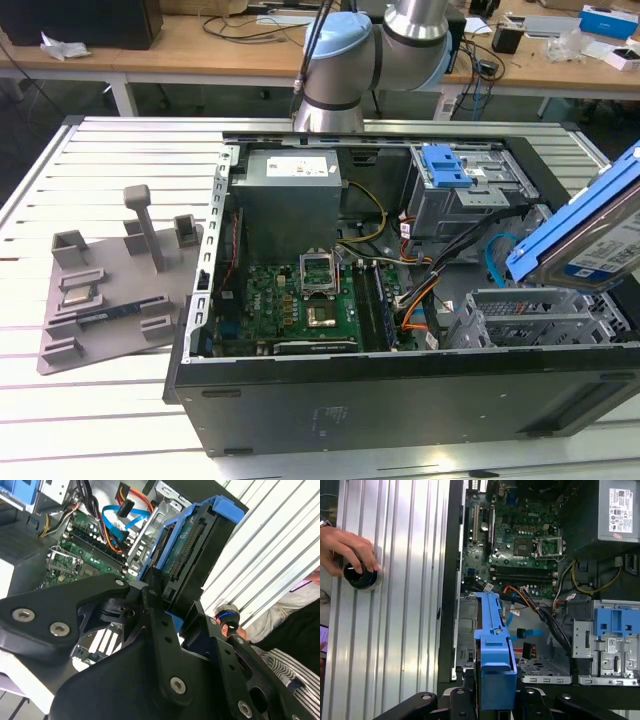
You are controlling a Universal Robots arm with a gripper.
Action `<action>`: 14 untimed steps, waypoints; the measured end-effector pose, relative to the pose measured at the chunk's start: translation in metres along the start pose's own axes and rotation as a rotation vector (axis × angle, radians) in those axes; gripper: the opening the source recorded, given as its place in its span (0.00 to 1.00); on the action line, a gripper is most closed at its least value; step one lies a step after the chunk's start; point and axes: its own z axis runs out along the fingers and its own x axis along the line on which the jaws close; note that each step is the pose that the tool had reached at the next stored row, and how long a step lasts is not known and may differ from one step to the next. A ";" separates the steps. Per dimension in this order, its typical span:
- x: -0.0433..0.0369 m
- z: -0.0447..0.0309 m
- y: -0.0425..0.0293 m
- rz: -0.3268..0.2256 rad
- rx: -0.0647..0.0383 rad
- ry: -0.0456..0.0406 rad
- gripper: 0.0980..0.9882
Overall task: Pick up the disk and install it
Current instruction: 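Pick up the disk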
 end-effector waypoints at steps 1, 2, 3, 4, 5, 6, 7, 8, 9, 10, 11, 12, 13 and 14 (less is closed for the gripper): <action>0.0001 0.0010 -0.0004 0.013 0.000 -0.0010 0.30; 0.0001 0.0021 -0.0011 0.026 0.001 -0.0019 0.30; 0.0000 0.0029 -0.0029 0.033 0.001 -0.0025 0.30; -0.0010 0.0035 -0.0083 0.036 0.001 -0.0025 0.30; -0.0033 0.0050 -0.0168 0.038 0.001 -0.0026 0.30; -0.0048 0.0057 -0.0233 0.038 0.001 -0.0025 0.30; -0.0055 0.0060 -0.0270 0.038 0.001 -0.0023 0.30; -0.0062 0.0062 -0.0312 0.038 0.001 -0.0021 0.30; -0.0066 0.0066 -0.0382 0.038 0.001 -0.0020 0.30; -0.0066 0.0070 -0.0442 0.038 0.001 -0.0017 0.30; -0.0065 0.0072 -0.0475 0.038 0.001 -0.0017 0.30; -0.0063 0.0080 -0.0543 0.038 0.001 -0.0015 0.30; -0.0062 0.0082 -0.0556 0.039 0.001 0.0003 0.30; -0.0061 0.0094 -0.0557 0.039 0.001 0.0008 0.30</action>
